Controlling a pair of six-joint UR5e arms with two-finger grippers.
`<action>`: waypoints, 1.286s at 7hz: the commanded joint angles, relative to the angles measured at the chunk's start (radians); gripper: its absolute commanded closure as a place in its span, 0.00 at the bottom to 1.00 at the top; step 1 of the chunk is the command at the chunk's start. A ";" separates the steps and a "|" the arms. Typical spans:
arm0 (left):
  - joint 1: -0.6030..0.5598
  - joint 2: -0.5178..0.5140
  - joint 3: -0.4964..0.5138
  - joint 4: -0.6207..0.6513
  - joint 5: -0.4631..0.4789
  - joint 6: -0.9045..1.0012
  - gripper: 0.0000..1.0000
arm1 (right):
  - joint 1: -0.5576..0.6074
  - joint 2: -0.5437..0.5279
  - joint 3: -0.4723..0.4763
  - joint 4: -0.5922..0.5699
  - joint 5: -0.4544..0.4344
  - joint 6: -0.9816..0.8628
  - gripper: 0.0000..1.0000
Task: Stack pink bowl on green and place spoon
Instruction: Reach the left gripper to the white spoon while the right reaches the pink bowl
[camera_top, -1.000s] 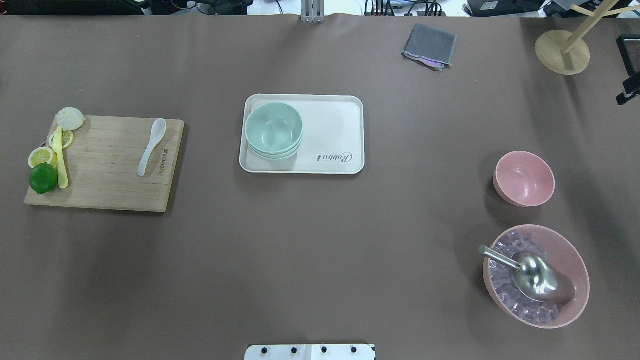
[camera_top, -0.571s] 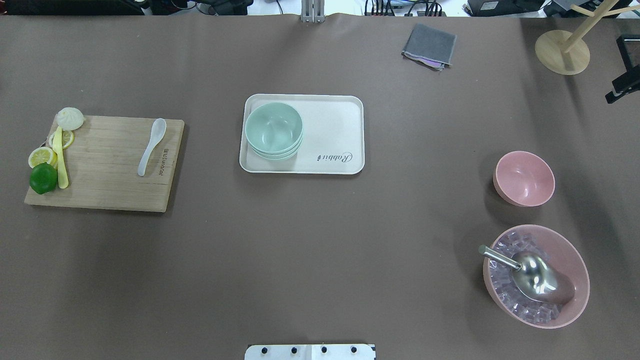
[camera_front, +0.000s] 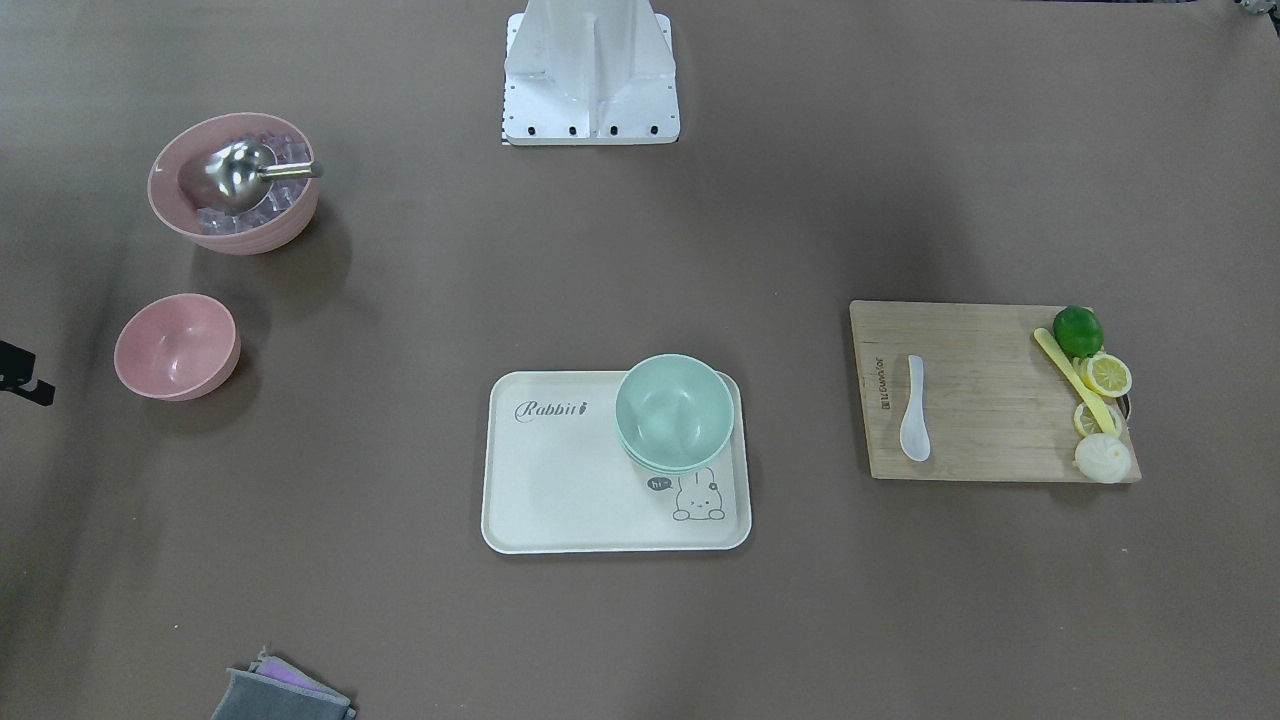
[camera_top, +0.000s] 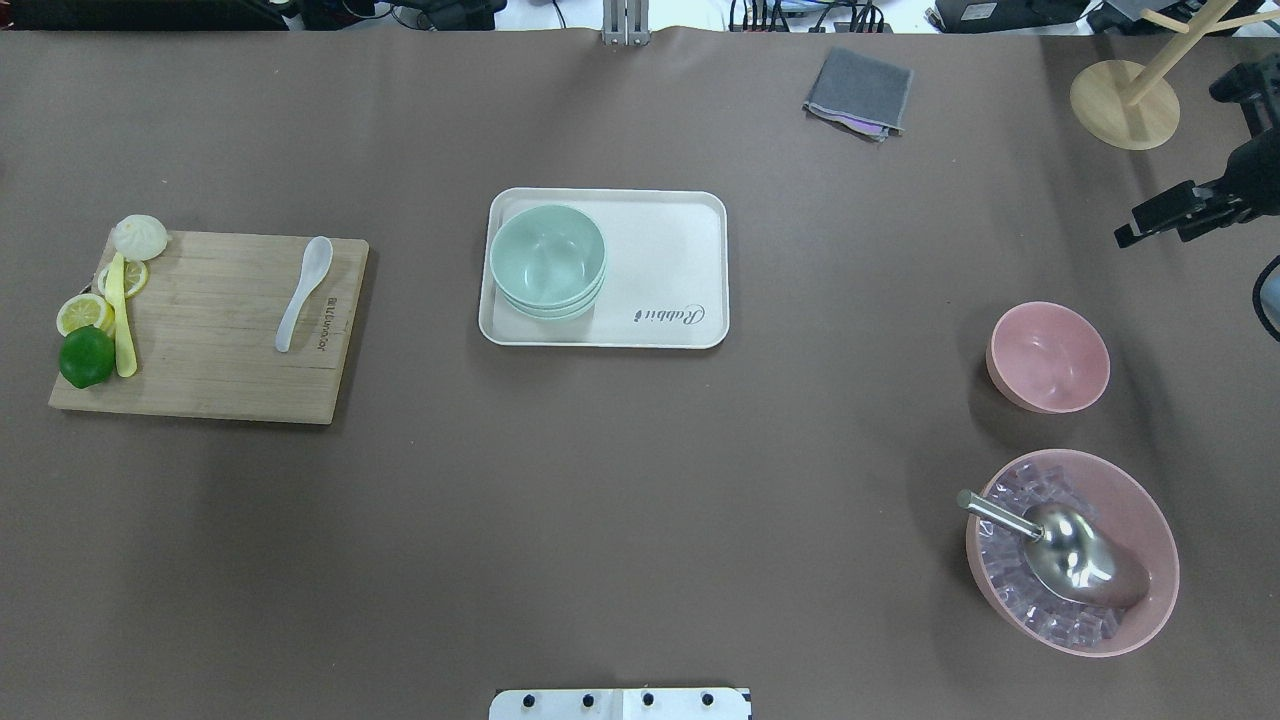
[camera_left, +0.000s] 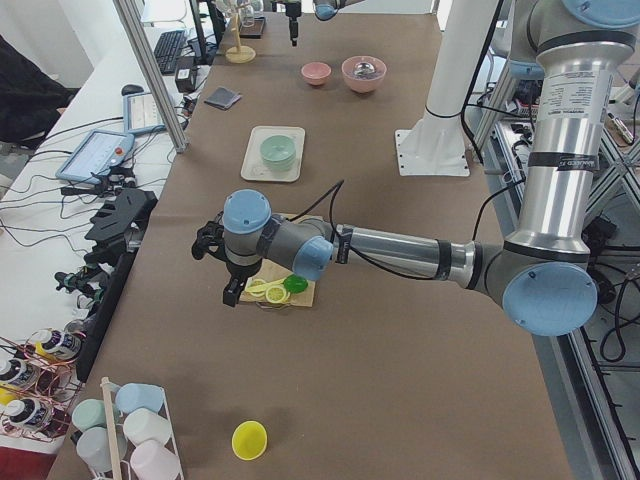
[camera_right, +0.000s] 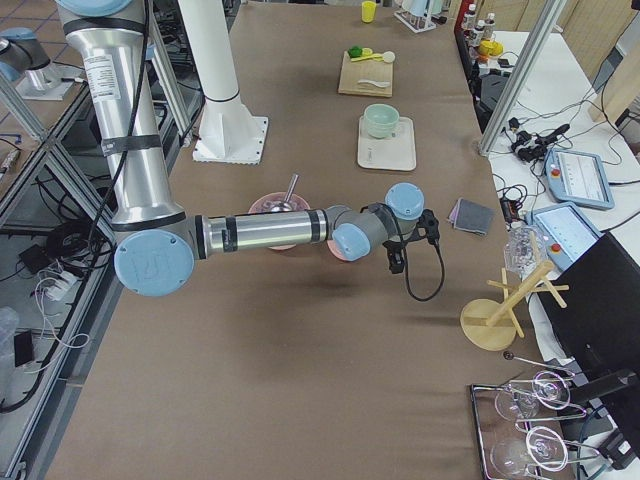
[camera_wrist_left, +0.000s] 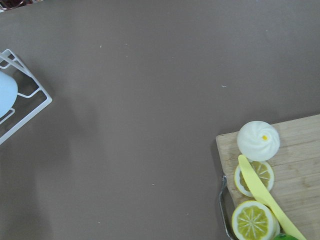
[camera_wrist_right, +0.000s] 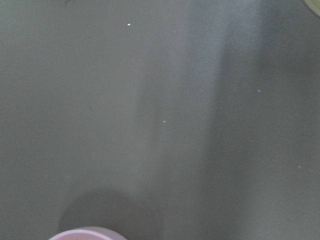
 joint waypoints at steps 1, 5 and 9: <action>0.026 -0.003 -0.008 -0.001 -0.013 -0.004 0.02 | -0.094 -0.017 -0.007 0.108 -0.005 0.145 0.00; 0.030 -0.007 -0.002 0.004 -0.013 -0.006 0.02 | -0.151 -0.093 -0.007 0.139 0.000 0.171 0.00; 0.044 -0.009 -0.001 0.003 -0.013 -0.006 0.02 | -0.151 -0.110 -0.005 0.144 0.001 0.161 1.00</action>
